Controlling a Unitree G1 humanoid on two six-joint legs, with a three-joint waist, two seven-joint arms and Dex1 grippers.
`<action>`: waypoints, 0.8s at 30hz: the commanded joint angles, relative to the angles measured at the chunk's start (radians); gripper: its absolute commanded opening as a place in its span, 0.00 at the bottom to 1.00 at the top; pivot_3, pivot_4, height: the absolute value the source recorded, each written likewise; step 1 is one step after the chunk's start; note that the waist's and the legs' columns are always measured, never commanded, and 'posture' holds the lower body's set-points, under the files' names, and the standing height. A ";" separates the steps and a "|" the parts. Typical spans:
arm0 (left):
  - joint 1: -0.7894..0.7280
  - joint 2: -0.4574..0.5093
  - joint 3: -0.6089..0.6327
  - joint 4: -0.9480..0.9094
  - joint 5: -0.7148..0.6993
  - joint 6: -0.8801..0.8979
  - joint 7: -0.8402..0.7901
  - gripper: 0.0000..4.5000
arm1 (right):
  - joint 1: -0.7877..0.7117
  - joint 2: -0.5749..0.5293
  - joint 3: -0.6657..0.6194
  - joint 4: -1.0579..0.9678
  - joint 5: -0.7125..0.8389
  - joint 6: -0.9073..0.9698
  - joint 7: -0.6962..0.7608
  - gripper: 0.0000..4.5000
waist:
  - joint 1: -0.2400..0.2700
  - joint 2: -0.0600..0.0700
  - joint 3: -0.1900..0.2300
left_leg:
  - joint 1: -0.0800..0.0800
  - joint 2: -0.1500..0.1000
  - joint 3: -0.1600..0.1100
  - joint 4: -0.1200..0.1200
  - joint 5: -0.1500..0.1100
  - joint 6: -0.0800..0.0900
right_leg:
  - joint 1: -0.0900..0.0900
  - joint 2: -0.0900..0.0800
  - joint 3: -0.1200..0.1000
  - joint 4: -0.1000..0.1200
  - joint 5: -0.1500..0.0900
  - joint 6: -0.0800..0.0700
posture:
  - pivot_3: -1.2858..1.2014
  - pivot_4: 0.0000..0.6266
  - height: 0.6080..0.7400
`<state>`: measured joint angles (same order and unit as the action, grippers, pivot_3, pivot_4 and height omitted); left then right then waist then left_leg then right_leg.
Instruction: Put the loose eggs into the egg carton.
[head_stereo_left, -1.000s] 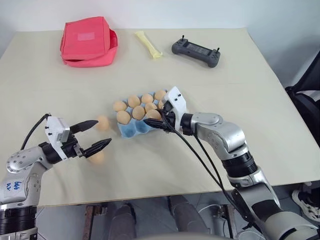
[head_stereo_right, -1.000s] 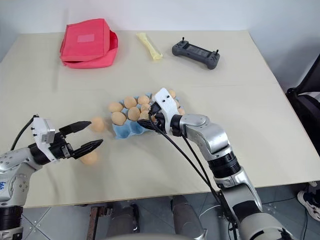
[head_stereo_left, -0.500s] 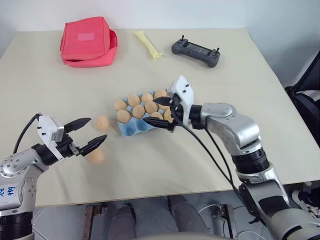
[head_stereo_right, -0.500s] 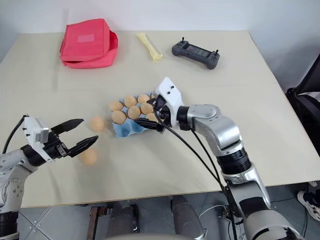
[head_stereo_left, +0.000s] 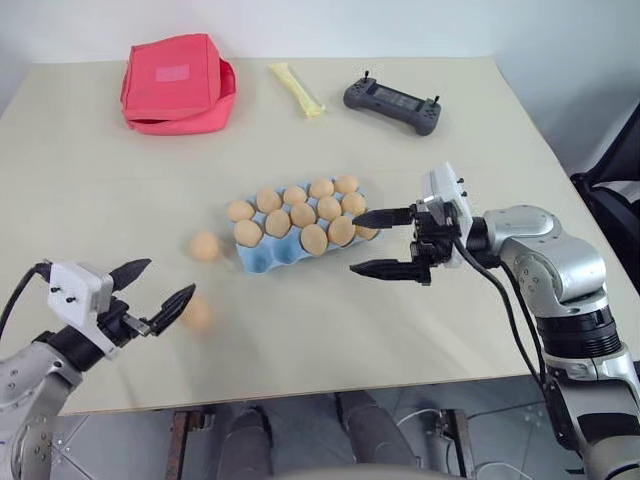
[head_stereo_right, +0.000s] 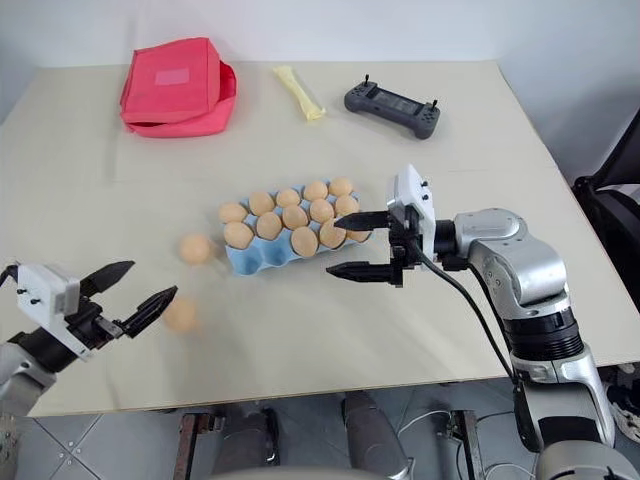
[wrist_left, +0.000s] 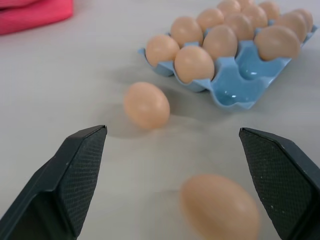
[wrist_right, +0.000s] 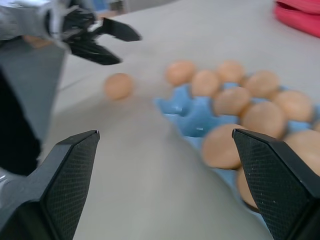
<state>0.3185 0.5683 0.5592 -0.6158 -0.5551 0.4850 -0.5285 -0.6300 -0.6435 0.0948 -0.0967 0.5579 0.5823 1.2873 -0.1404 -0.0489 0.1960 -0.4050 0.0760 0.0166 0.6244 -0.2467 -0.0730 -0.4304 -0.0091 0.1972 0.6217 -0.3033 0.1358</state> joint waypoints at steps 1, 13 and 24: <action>0.040 -0.031 0.030 -0.091 0.022 0.000 0.070 1.00 | 0.003 -0.018 0.005 0.024 -0.005 -0.067 0.077 0.99 | 0.000 0.000 0.000 | 0.000 0.000 0.000 0.002 0.000 0.000 | 0.001 0.000 0.000 0.000 -0.001 -0.002 | 0.52 0.24 1.00; 0.075 -0.078 -0.127 -0.123 0.119 0.115 0.207 1.00 | -0.051 0.032 0.028 0.099 -0.038 -0.090 0.078 0.99 | -0.015 -0.002 0.001 | 0.000 -0.001 0.000 0.007 0.000 0.001 | 0.002 0.000 0.002 0.000 0.000 -0.002 | 0.52 0.24 1.00; 0.025 -0.032 -0.247 -0.014 0.203 0.155 0.190 0.80 | -0.014 0.019 -0.002 0.052 -0.021 -0.064 0.040 1.00 | -0.023 -0.002 0.001 | 0.000 -0.001 0.000 0.005 0.000 0.000 | 0.002 0.000 0.002 0.000 0.000 -0.002 | 0.52 0.24 1.00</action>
<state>0.3366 0.5308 0.3259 -0.6316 -0.3692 0.6365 -0.3406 -0.6473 -0.6114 0.1284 -0.0044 0.5159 0.5142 1.3351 -0.1635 -0.0504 0.1969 -0.4047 0.0750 0.0160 0.6295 -0.2469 -0.0730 -0.4284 -0.0089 0.1990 0.6216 -0.3037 0.1340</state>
